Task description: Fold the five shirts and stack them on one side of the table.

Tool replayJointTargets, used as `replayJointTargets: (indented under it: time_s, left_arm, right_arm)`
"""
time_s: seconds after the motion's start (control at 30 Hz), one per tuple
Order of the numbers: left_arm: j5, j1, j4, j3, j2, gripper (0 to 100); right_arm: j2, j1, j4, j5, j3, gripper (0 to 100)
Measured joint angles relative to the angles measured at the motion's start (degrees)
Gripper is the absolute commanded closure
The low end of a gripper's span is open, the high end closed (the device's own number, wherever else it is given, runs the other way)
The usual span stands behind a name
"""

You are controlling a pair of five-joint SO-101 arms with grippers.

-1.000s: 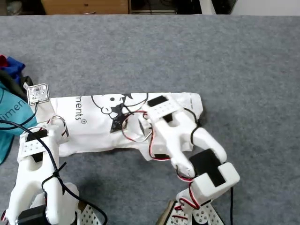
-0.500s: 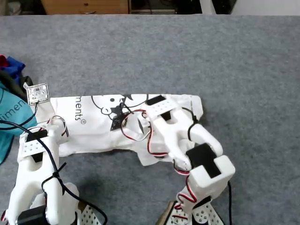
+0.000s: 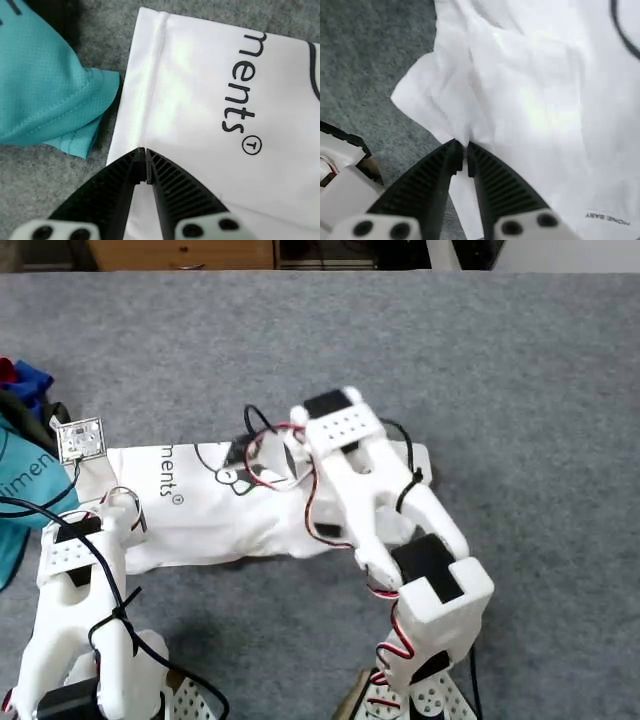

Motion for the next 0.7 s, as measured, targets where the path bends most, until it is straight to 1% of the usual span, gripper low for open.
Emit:
replayJointTargets:
  time_s: [0.1, 0.2, 0.33, 0.57, 0.63, 0.67, 0.7]
  left_arm:
    - [0.0, 0.0, 0.0, 0.0, 0.0, 98]
    - [0.0, 0.0, 0.0, 0.0, 0.0, 98]
    - [0.0, 0.0, 0.0, 0.0, 0.0, 98]
    - [0.0, 0.0, 0.0, 0.0, 0.0, 98]
    - [0.0, 0.0, 0.0, 0.0, 0.0, 98]
    - [0.0, 0.0, 0.0, 0.0, 0.0, 98]
    - [0.0, 0.0, 0.0, 0.0, 0.0, 98]
  right_arm:
    - [0.0, 0.0, 1.1, 0.4, -4.5, 99.5]
    - [0.0, 0.0, 0.4, 1.9, -5.9, 99.4]
    - [0.0, 0.0, -4.5, 3.1, -6.4, 99.4]
    - [0.0, 0.2, -13.5, 9.1, -5.7, 99.2]
    - [0.0, 0.4, -16.5, 9.8, -4.8, 95.4]
    - [0.0, 0.4, -17.8, 9.9, -4.7, 90.3]
    - [0.0, 0.4, -18.9, 9.9, -4.7, 82.5]
